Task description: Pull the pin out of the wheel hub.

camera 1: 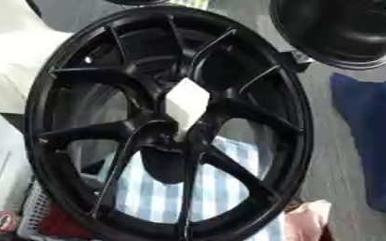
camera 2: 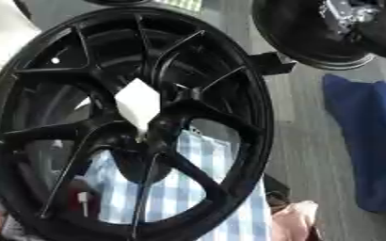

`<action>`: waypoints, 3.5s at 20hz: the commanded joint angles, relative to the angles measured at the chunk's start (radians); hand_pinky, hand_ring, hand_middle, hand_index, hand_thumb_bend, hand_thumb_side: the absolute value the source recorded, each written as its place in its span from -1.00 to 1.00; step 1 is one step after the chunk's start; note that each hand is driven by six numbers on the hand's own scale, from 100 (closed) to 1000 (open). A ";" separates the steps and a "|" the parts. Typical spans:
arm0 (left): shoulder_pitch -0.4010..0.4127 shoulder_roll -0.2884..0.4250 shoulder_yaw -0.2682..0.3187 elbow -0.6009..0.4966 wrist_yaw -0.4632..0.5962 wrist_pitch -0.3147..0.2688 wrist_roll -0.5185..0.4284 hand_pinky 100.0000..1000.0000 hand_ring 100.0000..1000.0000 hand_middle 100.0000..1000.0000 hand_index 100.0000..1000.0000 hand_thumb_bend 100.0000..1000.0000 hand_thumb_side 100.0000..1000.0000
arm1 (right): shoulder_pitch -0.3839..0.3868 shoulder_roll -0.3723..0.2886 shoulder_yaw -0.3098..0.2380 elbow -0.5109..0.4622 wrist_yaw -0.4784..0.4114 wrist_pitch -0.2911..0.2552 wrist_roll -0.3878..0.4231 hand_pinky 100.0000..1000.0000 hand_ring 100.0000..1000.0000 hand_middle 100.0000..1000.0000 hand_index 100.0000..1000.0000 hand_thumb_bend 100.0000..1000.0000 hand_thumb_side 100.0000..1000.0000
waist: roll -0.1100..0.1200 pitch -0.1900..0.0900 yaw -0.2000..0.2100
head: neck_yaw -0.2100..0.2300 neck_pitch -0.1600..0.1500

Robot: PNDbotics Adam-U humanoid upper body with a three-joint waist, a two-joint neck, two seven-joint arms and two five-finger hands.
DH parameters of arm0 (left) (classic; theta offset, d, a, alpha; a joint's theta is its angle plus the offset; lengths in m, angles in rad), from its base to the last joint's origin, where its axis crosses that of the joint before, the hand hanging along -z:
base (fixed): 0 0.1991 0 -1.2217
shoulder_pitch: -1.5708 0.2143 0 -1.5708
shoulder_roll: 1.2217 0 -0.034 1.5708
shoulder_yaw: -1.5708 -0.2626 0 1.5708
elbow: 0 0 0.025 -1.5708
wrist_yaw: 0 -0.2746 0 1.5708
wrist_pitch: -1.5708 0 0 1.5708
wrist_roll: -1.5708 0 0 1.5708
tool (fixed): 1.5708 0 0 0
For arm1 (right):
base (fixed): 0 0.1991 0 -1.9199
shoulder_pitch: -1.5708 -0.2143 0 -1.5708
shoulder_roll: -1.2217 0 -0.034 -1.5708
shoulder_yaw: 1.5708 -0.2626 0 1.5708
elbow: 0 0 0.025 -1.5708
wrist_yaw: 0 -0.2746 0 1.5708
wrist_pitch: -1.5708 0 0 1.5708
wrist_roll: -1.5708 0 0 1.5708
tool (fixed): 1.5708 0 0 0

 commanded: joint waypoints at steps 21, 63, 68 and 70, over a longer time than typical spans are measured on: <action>-0.015 0.046 0.010 -0.009 -0.009 0.004 0.008 0.30 0.37 0.23 0.44 -1.00 0.51 | -0.378 0.035 0.294 0.045 0.030 -0.089 0.471 0.64 0.43 0.40 0.49 -0.50 -0.32 | -0.043 -0.029 0.061 | -0.072 -0.003; -0.049 0.035 0.007 -0.021 -0.016 0.014 0.013 0.29 0.38 0.23 0.44 -1.00 0.53 | -0.374 0.102 0.348 0.193 0.062 -0.236 0.550 0.62 0.33 0.08 0.23 -0.82 -0.88 | -0.071 0.047 0.145 | -0.141 -0.042; -0.045 0.035 0.008 -0.018 -0.014 0.015 0.013 0.29 0.38 0.23 0.44 -1.00 0.54 | -0.381 0.108 0.351 0.200 -0.006 -0.210 0.519 0.61 0.26 -0.14 -0.02 -1.00 -0.83 | -0.069 0.043 0.141 | -0.138 -0.036; -0.043 0.034 0.010 -0.016 -0.011 0.016 0.014 0.29 0.38 0.23 0.44 -1.00 0.54 | -0.385 0.106 0.345 0.198 -0.022 -0.205 0.505 0.61 0.24 -0.18 -0.06 -1.00 -0.83 | -0.068 0.040 0.138 | -0.136 -0.034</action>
